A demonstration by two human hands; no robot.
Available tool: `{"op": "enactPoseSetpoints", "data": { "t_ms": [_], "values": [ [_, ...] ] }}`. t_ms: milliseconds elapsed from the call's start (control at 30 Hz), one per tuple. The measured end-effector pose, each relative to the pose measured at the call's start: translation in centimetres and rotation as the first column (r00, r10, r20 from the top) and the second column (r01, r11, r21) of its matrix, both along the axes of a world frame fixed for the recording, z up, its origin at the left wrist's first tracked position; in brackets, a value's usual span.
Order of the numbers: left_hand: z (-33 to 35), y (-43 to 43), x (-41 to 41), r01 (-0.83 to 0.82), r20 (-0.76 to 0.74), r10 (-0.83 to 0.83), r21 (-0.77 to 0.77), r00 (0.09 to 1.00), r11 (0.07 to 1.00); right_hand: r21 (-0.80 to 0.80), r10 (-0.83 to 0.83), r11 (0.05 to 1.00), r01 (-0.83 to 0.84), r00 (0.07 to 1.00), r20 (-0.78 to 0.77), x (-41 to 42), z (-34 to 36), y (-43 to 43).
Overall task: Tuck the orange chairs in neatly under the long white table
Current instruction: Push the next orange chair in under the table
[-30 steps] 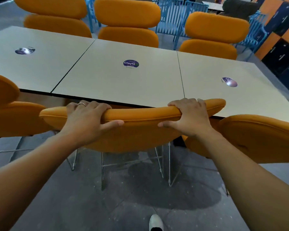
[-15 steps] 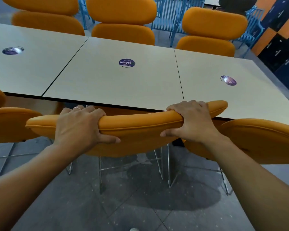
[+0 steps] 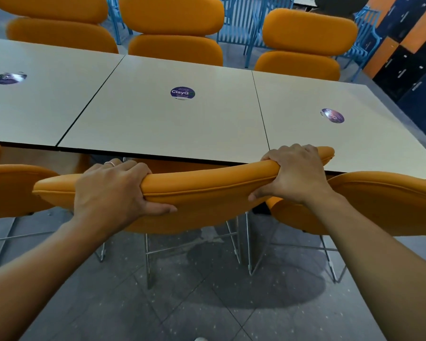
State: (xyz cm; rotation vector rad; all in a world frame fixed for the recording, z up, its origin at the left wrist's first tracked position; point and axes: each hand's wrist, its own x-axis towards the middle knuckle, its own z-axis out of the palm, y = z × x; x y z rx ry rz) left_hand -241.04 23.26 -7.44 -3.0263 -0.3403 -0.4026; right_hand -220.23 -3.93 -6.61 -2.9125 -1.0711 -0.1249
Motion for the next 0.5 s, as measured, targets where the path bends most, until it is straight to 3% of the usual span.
{"op": "enactPoseSetpoints", "data": {
  "t_ms": [500],
  "values": [
    [0.2,6.4,-2.9,0.095,-0.002,-0.095,0.024,0.996,0.995,0.075,-0.092,0.993,0.092,0.996,0.001,-5.9,-0.3,4.1]
  ]
}}
